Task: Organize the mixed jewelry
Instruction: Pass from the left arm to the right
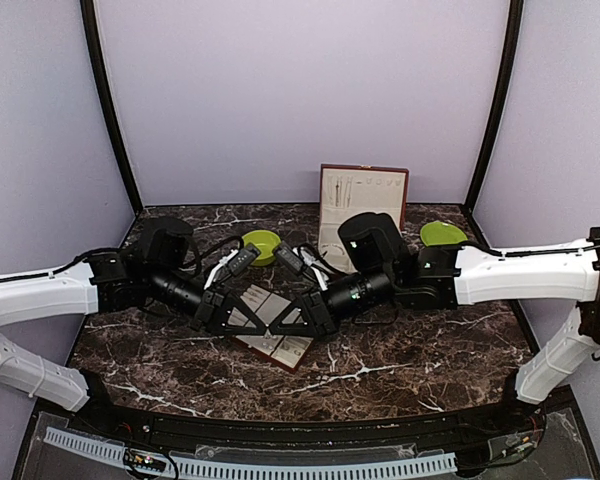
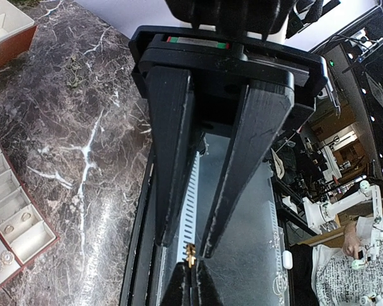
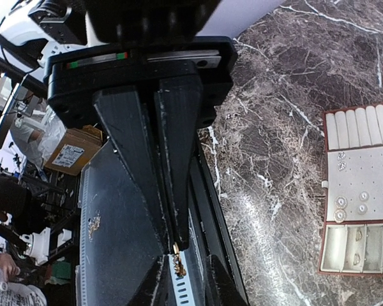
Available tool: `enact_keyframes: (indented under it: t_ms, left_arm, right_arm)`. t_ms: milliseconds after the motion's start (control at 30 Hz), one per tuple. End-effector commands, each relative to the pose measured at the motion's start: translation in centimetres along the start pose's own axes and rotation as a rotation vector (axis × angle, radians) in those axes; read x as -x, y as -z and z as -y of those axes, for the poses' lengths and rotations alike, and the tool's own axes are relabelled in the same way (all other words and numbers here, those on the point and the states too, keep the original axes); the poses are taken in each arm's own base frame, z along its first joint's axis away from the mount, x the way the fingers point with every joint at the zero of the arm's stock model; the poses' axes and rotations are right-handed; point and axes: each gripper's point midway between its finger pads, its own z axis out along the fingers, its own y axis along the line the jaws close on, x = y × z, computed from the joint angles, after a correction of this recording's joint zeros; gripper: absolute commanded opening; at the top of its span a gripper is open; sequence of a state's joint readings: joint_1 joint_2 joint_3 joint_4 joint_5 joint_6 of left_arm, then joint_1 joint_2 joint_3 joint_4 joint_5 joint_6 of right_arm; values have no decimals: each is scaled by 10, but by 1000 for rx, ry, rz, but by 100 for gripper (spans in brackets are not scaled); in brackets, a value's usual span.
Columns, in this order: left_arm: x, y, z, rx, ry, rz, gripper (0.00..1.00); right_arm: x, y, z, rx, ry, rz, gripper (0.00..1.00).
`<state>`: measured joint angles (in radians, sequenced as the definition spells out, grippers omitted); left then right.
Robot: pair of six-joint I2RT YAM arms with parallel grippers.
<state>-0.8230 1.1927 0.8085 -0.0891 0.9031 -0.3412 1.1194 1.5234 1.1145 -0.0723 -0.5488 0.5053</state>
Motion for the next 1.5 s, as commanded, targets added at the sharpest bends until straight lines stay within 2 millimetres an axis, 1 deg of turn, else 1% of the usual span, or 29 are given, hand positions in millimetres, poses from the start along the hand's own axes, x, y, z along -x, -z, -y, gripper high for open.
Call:
enact_keyframes:
  t_ms: [0,100,267,400,433,533,633,700,733,833,900,967,1033,1100,1200,1267,1333,1467]
  left_arm:
    - [7,2,13,-37,-35,0,0]
    - [8,2,14,-38,-38,3,0]
    - [8,1,14,-44,-35,3,0]
    - [12,2,12,-25,-45,22,0]
    - [14,3,11,-13,-53,35,2]
    - [22,6,9,23,-75,78,19]
    - [33,12,6,70,-104,156,45]
    - [41,16,4,101,-124,214,56]
    - [47,19,3,121,-139,251,59]
    - [65,34,-1,203,-180,377,62]
    - [80,51,8,229,-236,500,63]
    - [92,66,13,258,-274,612,64]
    - [101,77,16,274,-294,689,64]
    - [107,81,19,269,-301,739,64]
    - [114,81,23,239,-296,790,64]
    - [119,76,26,214,-288,805,64]
    - [124,69,30,184,-278,810,64]
    - [135,56,43,113,-262,826,64]
  right_arm:
    - [16,-1,-19,61,48,41,16]
    - [13,-2,-19,66,47,33,11]
    - [9,-4,-17,69,43,20,0]
    - [9,-2,-16,62,43,30,0]
    - [12,-1,-15,54,47,46,0]
    - [19,5,-11,17,52,111,0]
    - [30,16,-7,-21,55,179,0]
    - [37,24,-4,-58,60,228,0]
    - [40,30,-1,-78,59,256,0]
    - [50,49,6,-128,55,359,0]
    - [58,65,7,-153,57,430,0]
    - [65,78,10,-196,62,501,0]
    - [76,93,8,-218,73,579,0]
    - [86,107,4,-224,83,659,0]
    - [97,124,-4,-206,92,769,0]
    - [105,133,-7,-197,93,832,0]
    - [110,136,-10,-184,99,868,0]
    - [116,136,-15,-149,107,898,0]
